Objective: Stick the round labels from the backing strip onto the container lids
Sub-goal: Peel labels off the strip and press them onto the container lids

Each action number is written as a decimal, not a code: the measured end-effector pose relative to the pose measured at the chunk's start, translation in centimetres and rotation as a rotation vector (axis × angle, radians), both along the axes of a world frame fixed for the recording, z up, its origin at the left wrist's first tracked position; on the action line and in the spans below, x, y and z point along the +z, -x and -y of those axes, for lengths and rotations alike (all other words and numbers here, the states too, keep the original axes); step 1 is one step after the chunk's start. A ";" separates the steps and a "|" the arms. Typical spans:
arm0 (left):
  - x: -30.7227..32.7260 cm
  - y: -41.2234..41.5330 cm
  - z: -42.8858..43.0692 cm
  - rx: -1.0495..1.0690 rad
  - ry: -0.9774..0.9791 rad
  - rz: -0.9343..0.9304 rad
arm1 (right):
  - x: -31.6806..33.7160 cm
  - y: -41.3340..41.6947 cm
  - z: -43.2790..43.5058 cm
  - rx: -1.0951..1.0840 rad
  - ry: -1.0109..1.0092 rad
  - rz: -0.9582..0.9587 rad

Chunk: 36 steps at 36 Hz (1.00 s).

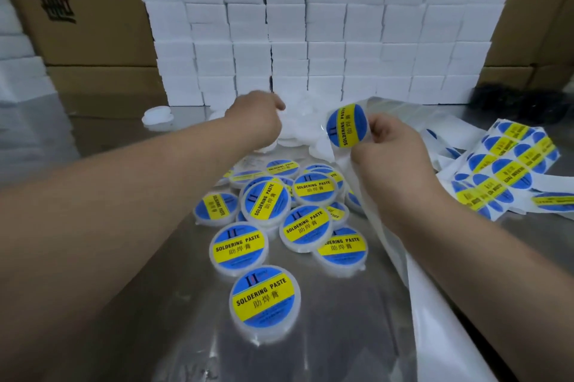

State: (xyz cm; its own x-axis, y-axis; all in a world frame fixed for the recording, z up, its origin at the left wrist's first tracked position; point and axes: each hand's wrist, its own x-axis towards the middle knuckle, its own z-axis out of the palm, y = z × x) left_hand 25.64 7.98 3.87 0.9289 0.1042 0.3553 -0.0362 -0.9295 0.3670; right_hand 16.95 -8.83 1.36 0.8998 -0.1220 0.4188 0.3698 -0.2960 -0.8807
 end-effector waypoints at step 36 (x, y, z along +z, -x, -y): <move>-4.0 -2.5 -2.9 0.069 -0.209 -0.113 | -0.1 -0.1 -0.1 0.039 0.005 -0.019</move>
State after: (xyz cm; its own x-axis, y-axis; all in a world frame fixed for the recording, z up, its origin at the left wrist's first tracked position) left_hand 28.15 10.88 -0.17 0.9571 0.1040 0.2704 0.0604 -0.9845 0.1648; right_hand 17.05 -8.75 1.29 0.9118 -0.0846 0.4019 0.3642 -0.2860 -0.8863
